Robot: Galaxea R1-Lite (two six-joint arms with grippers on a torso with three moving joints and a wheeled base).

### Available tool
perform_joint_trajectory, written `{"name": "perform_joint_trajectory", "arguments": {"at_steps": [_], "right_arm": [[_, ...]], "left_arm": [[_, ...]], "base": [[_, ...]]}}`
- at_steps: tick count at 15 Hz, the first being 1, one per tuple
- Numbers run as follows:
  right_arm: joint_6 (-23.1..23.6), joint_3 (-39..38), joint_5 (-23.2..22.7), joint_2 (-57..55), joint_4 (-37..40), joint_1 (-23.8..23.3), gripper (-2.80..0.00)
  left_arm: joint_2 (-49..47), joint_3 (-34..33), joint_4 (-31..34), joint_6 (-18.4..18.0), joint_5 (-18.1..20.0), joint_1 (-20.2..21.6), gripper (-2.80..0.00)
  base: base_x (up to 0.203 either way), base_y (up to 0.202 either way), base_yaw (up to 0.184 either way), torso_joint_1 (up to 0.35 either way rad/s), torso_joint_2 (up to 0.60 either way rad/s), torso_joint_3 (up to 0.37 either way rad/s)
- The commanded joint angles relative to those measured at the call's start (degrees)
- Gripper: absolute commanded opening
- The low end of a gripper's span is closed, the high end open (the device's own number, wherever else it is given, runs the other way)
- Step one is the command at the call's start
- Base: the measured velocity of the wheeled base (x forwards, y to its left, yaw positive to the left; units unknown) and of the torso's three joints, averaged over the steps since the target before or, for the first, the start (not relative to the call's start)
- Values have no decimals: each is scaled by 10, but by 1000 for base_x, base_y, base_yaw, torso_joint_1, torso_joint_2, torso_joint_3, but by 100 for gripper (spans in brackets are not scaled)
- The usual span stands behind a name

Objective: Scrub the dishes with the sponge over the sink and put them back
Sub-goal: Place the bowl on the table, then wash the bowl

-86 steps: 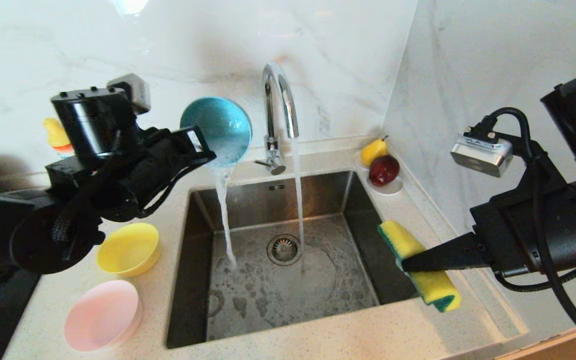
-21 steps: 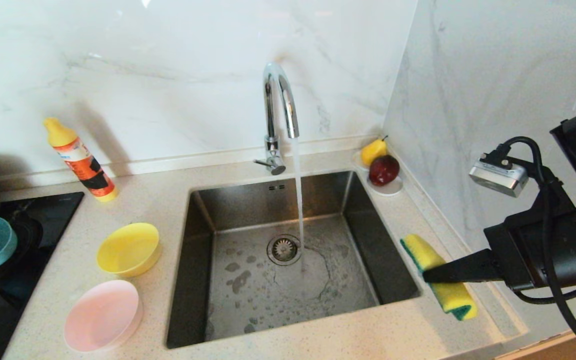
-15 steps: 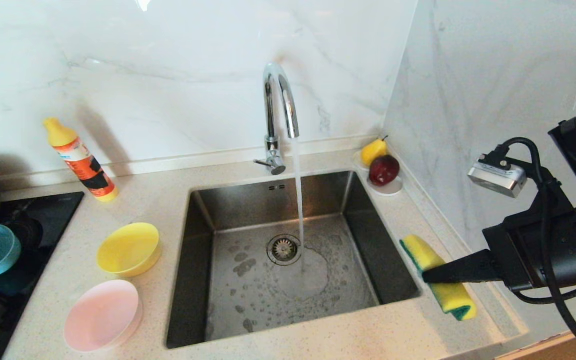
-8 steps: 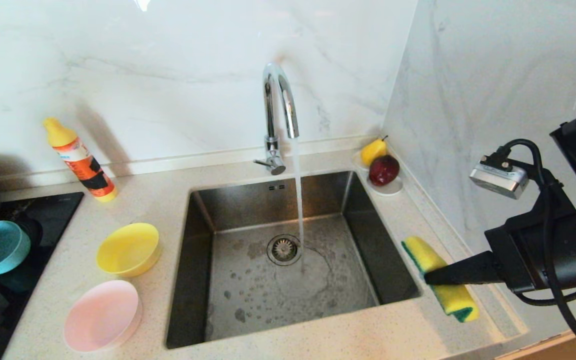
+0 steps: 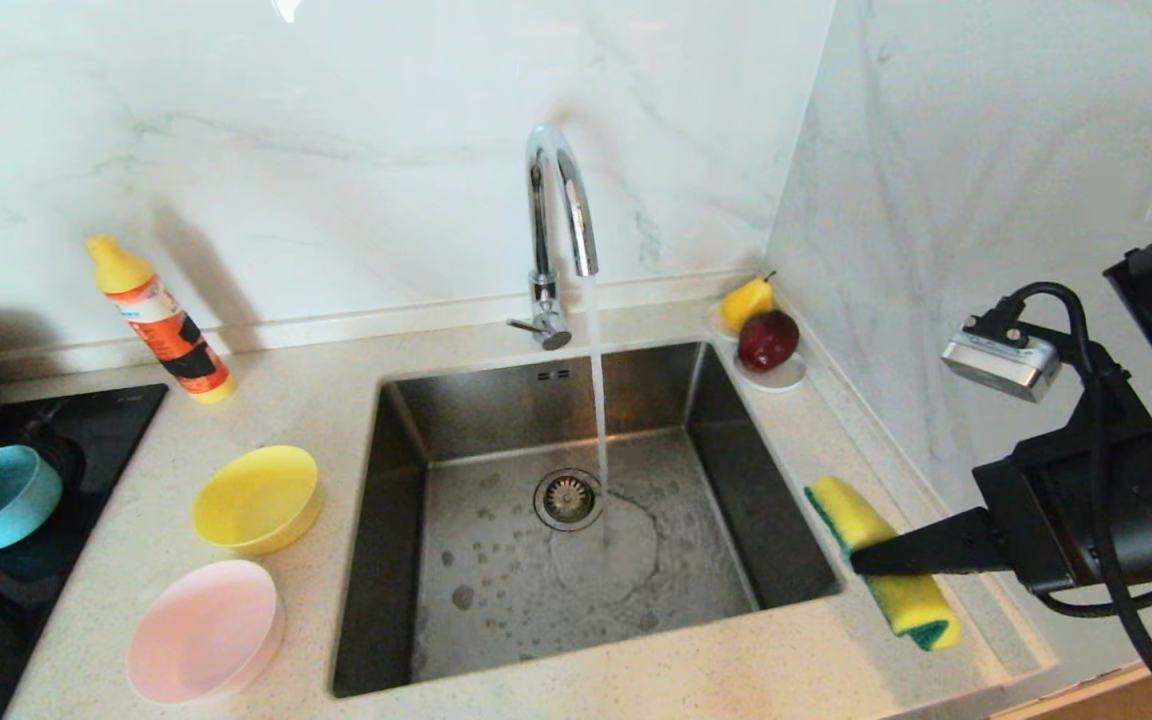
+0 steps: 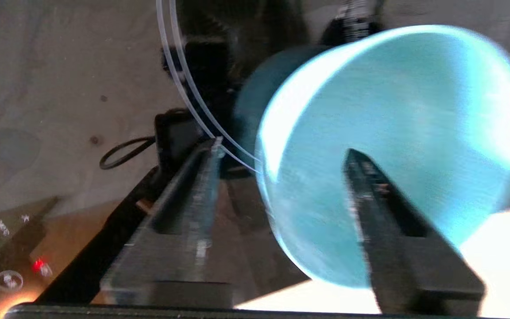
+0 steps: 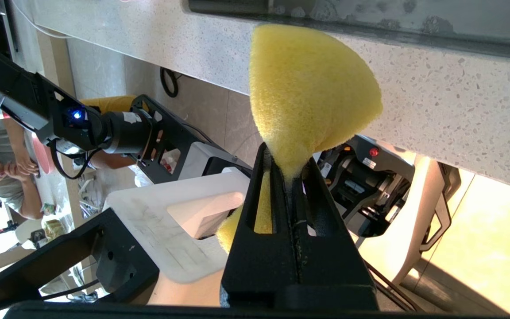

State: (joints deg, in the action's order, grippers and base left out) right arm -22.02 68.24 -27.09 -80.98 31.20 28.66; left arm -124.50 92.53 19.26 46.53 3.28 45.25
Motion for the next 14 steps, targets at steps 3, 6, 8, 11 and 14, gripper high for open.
{"name": "perform_joint_trajectory", "arguments": {"at_steps": [3, 6, 8, 11, 14], "right_arm": [[-1, 3, -1, 2, 3, 2, -280], [-1, 1, -1, 6, 1, 2, -280], [-3, -1, 0, 6, 3, 2, -280], [-6, 0, 0, 7, 3, 2, -280], [-7, 0, 1, 7, 3, 2, -280]], "left_arm": [[103, 1, 12, -4, 12, -1, 0], [165, 3, 56, -50, 27, -1, -280], [208, -4, 65, -80, 28, -3, -280], [278, -29, 113, -193, 35, -25, -280], [338, -95, 139, -287, 58, -79, -280]], "base": [[0, 0, 0, 0, 0, 0], [0, 0, 0, 0, 0, 0], [0, 0, 0, 0, 0, 0], [0, 0, 0, 0, 0, 0], [0, 0, 0, 0, 0, 0]]}}
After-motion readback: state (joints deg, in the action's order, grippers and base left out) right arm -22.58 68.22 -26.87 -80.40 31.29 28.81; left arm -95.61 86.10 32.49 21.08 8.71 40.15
